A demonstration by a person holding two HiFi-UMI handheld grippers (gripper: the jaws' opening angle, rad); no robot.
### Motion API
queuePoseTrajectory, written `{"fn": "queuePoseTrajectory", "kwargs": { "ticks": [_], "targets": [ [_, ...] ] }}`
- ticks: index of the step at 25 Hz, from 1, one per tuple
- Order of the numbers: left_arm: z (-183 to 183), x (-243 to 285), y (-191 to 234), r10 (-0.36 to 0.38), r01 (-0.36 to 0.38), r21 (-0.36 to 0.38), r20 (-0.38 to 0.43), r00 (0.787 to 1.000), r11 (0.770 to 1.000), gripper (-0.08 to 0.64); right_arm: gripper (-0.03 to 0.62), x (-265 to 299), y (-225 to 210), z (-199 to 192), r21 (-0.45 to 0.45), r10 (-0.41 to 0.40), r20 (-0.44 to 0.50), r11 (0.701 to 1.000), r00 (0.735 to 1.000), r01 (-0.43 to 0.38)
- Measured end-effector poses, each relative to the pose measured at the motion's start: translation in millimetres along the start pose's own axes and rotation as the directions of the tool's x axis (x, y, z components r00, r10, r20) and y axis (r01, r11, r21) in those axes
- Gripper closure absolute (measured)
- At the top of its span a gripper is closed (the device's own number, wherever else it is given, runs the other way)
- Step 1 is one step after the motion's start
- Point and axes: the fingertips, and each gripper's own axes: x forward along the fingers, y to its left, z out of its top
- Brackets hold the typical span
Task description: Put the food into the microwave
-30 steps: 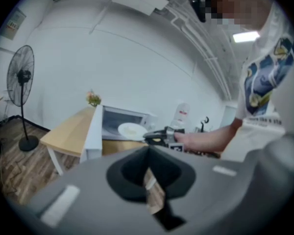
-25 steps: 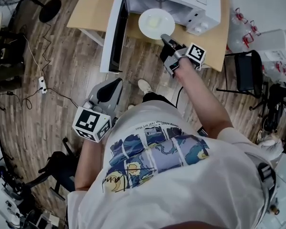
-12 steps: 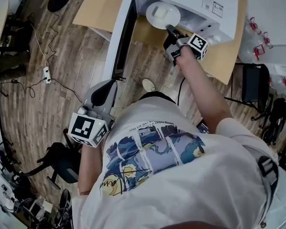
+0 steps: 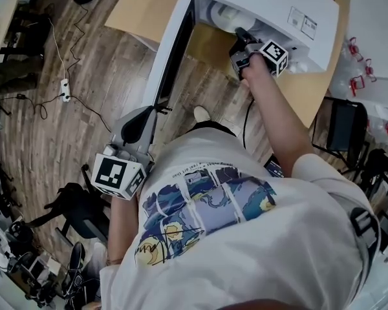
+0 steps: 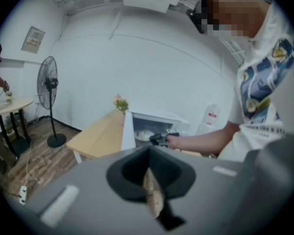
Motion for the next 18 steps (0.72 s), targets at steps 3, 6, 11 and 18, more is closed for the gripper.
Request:
{"fn": "queuePoseTrajectory", "kwargs": {
  "ticks": [3, 6, 11, 18],
  "targets": [
    [3, 2, 2, 0.014, -0.014, -0.007, 0.002, 1.0, 1.0, 0.552, 0.577, 6, -2, 5, -0.018, -0.024, 0.005, 1.0, 1.0, 0.024],
    [5, 4, 2, 0.022, -0.022, -0.006, 0.006, 1.0, 1.0, 0.554, 0.577, 11, -4, 9, -0.036, -0.037, 0.01, 0.999, 0.999, 0.038],
    [9, 6, -1, 0.017, -0.017, 0.002, 0.008, 1.0, 1.0, 0.552, 0.577, 17, -2, 17, -0.097, -0.059, 0.028, 0.993, 0.998, 0.061],
    [14, 12, -9, 0.005, -0.005, 0.018, 0.025, 1.0, 1.0, 0.554, 0.543, 22, 4, 26, -0.331, -0.126, 0.042, 0.934, 0.991, 0.133]
  ]
}}
